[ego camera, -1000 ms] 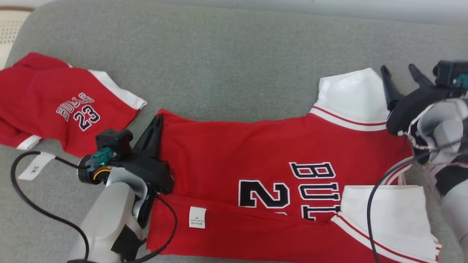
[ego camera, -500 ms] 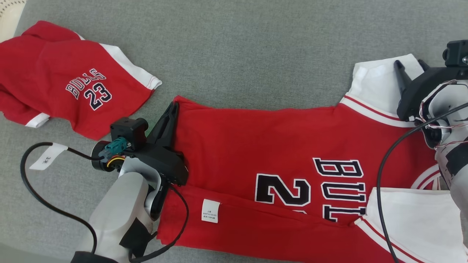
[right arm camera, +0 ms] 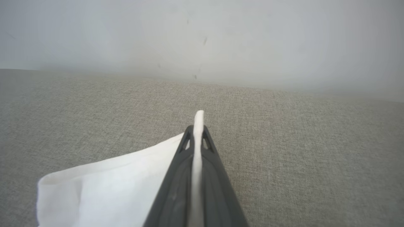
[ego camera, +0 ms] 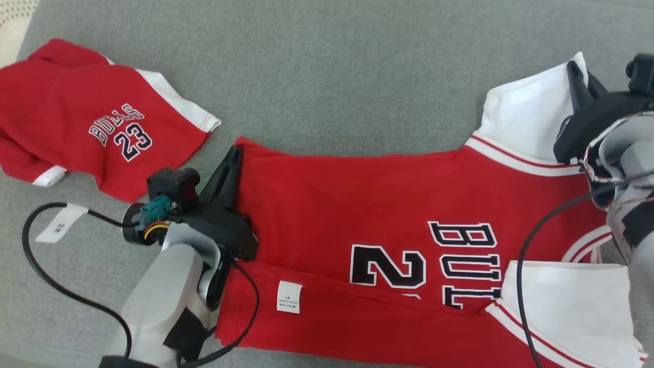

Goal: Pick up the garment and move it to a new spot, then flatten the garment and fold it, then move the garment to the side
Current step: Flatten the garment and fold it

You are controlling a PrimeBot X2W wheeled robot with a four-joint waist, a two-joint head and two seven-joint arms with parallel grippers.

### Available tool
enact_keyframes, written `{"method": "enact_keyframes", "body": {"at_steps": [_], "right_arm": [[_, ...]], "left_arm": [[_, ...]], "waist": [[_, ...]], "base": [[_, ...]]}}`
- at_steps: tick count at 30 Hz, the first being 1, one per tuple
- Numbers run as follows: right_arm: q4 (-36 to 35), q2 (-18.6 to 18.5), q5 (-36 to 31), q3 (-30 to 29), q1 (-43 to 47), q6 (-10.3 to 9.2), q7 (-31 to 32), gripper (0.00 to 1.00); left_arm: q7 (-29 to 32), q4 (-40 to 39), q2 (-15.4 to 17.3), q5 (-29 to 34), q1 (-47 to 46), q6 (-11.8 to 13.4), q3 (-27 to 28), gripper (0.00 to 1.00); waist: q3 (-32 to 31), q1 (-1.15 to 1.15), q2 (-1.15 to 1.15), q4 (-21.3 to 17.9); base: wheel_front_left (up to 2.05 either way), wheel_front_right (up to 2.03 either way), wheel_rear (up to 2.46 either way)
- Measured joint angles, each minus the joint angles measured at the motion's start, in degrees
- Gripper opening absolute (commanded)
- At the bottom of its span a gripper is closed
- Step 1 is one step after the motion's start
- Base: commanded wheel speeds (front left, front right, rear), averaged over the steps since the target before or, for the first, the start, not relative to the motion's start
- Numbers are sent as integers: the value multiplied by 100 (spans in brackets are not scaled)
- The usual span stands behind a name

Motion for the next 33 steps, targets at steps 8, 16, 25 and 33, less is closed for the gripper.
{"method": "enact_keyframes", "body": {"at_steps": [8,16,25,33], "right_arm": [[-791,-267,525,459,659,0,-381,0],[-1931,-734,859,594,1551,0,-474,0],[-3039,-875,849,119,3021,0,-480,0],[-3323,-737,737,-159,3941,0,-480,0]], "left_arm": [[0,112,0,179,282,-96,324,0],[0,19,0,299,703,-209,620,0],[0,-361,2,332,1215,-311,793,0],[0,-823,0,21,1557,-359,990,0]], "waist": [[-349,0,0,-138],[-741,-1,0,-259],[-1098,-1,0,-365],[-1396,-1,-1,-405]], "base": [[0,0,0],[0,0,0],[0,0,0],[0,0,0]]}}
